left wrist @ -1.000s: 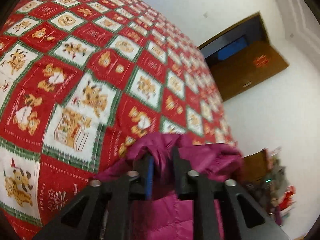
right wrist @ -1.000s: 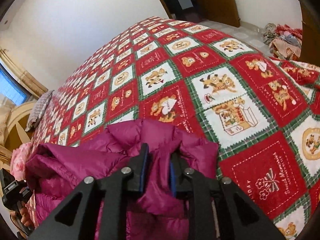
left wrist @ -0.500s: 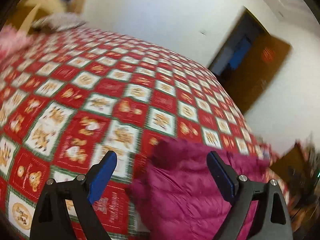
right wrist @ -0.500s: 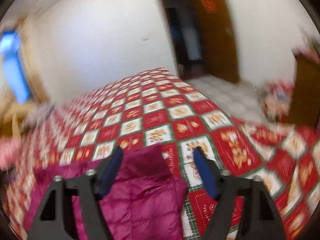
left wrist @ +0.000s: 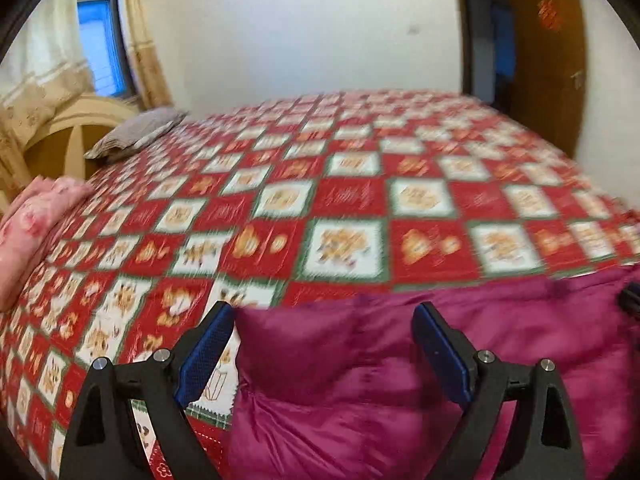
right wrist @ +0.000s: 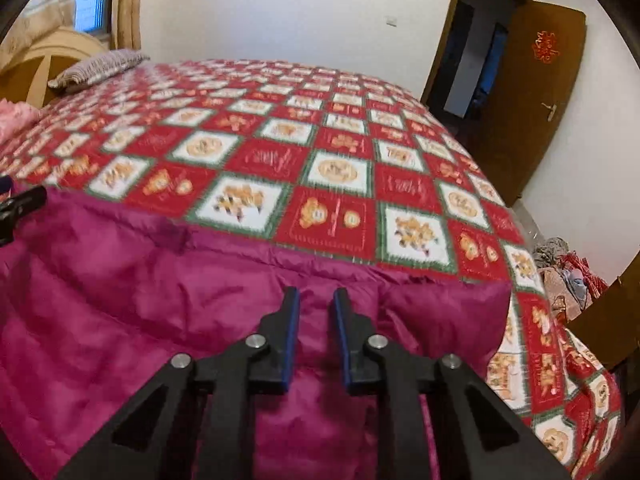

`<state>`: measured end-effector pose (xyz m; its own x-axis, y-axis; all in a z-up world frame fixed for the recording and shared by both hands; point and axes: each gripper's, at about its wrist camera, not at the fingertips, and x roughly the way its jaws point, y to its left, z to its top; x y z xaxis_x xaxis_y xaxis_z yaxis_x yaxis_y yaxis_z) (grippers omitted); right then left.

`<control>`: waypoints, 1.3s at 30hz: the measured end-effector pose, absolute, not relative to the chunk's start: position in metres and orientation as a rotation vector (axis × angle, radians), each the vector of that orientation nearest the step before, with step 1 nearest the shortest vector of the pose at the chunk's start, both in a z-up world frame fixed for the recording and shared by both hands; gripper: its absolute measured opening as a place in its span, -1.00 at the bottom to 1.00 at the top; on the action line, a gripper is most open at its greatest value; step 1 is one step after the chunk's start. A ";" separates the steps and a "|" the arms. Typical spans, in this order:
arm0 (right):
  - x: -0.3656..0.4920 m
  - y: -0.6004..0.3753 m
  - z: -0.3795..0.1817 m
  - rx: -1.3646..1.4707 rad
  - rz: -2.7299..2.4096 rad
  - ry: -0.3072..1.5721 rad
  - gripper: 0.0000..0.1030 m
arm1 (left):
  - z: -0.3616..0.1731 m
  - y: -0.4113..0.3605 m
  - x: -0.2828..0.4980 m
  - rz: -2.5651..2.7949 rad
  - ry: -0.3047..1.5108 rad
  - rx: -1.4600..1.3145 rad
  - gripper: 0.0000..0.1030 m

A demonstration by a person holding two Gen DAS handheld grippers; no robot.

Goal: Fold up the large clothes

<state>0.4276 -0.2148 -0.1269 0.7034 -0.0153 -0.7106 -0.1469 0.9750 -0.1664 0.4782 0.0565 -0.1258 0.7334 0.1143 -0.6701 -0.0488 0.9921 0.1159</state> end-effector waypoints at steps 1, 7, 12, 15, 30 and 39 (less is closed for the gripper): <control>0.429 -0.220 -0.138 -0.194 0.081 0.801 -0.61 | -0.136 0.061 0.482 0.102 0.769 0.076 0.78; 0.430 -0.222 -0.154 -0.164 0.087 0.780 -0.63 | -0.175 0.093 0.497 0.092 0.869 -0.133 0.80; 0.435 -0.227 -0.156 -0.124 0.102 0.786 -0.65 | -0.183 0.085 0.502 0.122 0.885 -0.116 0.83; 0.432 -0.256 -0.146 -0.029 0.039 0.761 -0.83 | -0.183 0.085 0.501 0.120 0.886 -0.120 0.83; 0.432 -0.340 -0.172 0.148 -0.151 0.808 -0.86 | -0.184 0.086 0.505 0.120 0.889 -0.129 0.87; 0.425 -0.333 -0.149 0.080 -0.148 0.819 -0.82 | -0.155 0.094 0.485 0.047 0.903 -0.151 0.87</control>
<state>0.4246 -0.3335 -0.1488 0.6733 -0.1007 -0.7325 0.1623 0.9867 0.0135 0.4847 0.0940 -0.1548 0.6188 -0.0233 -0.7852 -0.1039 0.9883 -0.1113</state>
